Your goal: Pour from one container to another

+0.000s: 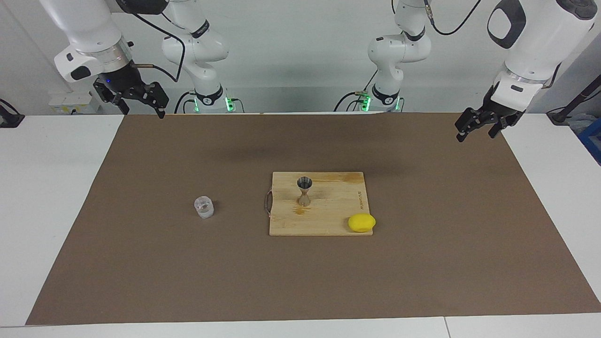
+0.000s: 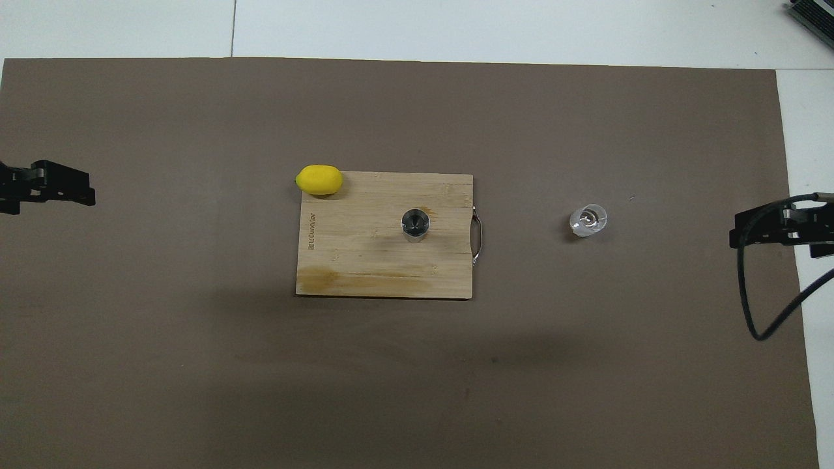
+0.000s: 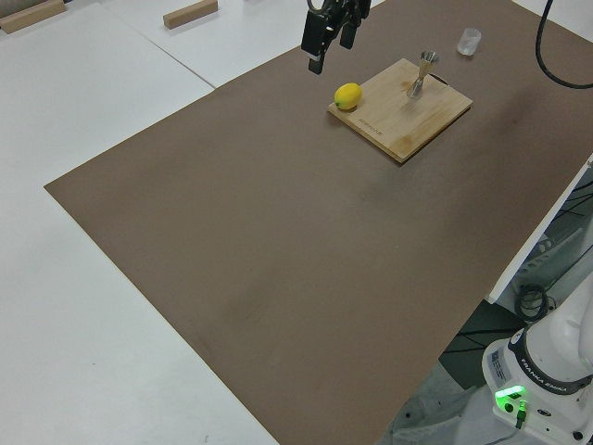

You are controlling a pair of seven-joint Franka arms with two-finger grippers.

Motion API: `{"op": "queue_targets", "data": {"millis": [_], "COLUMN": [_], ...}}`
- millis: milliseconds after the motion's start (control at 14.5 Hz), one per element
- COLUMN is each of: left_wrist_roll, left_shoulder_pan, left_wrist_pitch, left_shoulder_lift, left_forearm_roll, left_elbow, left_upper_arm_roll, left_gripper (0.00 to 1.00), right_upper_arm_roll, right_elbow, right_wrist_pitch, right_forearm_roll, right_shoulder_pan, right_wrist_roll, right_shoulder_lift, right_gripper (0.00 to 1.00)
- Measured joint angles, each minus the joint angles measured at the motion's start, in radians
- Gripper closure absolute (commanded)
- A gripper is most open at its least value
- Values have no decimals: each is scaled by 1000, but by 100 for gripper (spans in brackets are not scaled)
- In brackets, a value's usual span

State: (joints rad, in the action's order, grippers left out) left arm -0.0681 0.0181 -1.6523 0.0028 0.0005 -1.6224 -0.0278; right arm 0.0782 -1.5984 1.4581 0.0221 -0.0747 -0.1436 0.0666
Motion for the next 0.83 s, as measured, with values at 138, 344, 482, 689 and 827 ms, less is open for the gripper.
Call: {"op": "queue_targets", "data": {"millis": [138, 344, 482, 689, 827], "left_wrist_roll": [0, 0, 0, 0, 0], "left_shoulder_pan": [0, 0, 0, 0, 0], "left_wrist_pitch": [0, 0, 0, 0, 0], "left_shoulder_lift": [0, 0, 0, 0, 0], "left_forearm_roll": [0, 0, 0, 0, 0], "left_elbow": [0, 0, 0, 0, 0], "left_upper_arm_roll": [0, 0, 0, 0, 0], "left_gripper": [0, 0, 0, 0, 0], "right_upper_arm_roll": [0, 1, 4, 6, 6], "right_elbow": [0, 0, -1, -1, -1], "right_wrist_pitch": [0, 10, 10, 11, 11], "right_forearm_roll": [0, 0, 0, 0, 0], "right_shoulder_pan": [0, 1, 3, 3, 3], "right_wrist_roll": [0, 11, 15, 15, 15], "right_shoulder_lift": [0, 0, 0, 0, 0], "right_gripper": [0, 0, 0, 0, 0]}}
